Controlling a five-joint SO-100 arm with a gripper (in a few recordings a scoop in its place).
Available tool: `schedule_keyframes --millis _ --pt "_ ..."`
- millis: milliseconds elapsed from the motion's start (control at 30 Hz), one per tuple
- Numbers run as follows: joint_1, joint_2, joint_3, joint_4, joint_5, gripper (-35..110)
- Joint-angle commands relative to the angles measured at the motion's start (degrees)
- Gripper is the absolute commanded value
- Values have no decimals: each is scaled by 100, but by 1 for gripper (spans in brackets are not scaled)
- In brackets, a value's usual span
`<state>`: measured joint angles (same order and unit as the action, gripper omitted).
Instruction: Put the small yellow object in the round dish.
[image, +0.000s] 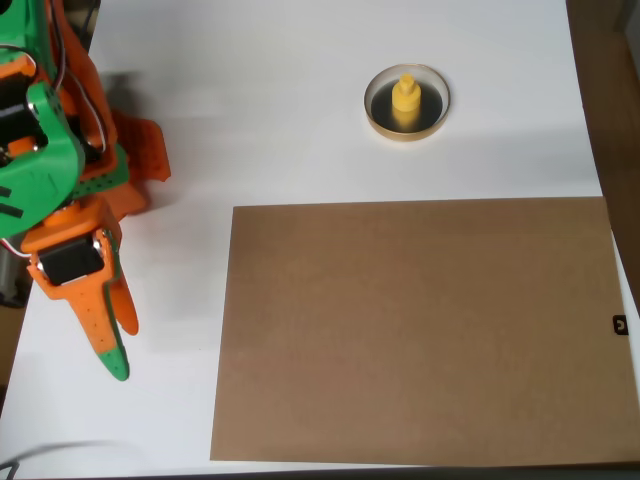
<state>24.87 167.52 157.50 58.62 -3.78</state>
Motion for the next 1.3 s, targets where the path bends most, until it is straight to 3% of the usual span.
schedule_keyframes --millis 0,133,433,1267 --pt "202 466 211 -35 -18 29" --pt "220 1907 870 316 9 25" --pt "352 1978 1002 299 -35 0" --pt "308 1969 1143 193 167 0"
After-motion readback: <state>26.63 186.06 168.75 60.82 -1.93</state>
